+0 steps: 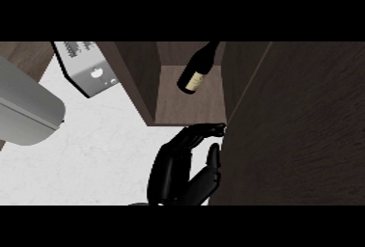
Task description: Pick up the wine, place it into the cabinet and close the cabinet
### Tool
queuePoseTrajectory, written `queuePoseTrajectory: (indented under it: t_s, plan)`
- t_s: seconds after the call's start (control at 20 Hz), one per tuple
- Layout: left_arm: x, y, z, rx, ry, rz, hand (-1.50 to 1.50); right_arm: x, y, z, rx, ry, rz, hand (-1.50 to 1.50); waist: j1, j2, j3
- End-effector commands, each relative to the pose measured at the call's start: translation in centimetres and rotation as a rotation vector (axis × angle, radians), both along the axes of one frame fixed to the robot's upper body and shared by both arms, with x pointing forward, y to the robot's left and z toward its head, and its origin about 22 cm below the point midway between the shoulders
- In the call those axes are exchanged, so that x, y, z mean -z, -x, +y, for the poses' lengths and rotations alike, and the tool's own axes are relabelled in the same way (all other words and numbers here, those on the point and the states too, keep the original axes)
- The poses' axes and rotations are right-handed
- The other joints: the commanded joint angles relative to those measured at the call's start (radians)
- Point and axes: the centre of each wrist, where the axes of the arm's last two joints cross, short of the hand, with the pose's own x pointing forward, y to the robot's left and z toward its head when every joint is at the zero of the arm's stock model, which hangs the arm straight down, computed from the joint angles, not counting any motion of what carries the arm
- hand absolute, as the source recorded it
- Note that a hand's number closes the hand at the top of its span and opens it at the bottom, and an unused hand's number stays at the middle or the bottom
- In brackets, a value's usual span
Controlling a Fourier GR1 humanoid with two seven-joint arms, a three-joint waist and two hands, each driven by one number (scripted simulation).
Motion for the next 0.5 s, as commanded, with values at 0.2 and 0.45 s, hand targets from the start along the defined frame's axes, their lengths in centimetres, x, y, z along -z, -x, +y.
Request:
queuePoseTrajectory:
  t_s: [0.2, 0.45]
  plan:
    - [1.4, 5.2, 4.2, 0.099, 0.027, -0.011, 1.5, -0.8, 1.9, -1.1, -0.009, 0.023, 0.013, -1.5, -0.009, 0.001, -0.001]
    - [-0.3, 6.5, 9.1, 0.117, -0.011, -0.031, 1.5, 0.9, 1.9, 1.1, -0.208, 0.135, -0.001, 1.5, 0.005, 0.002, 0.0]
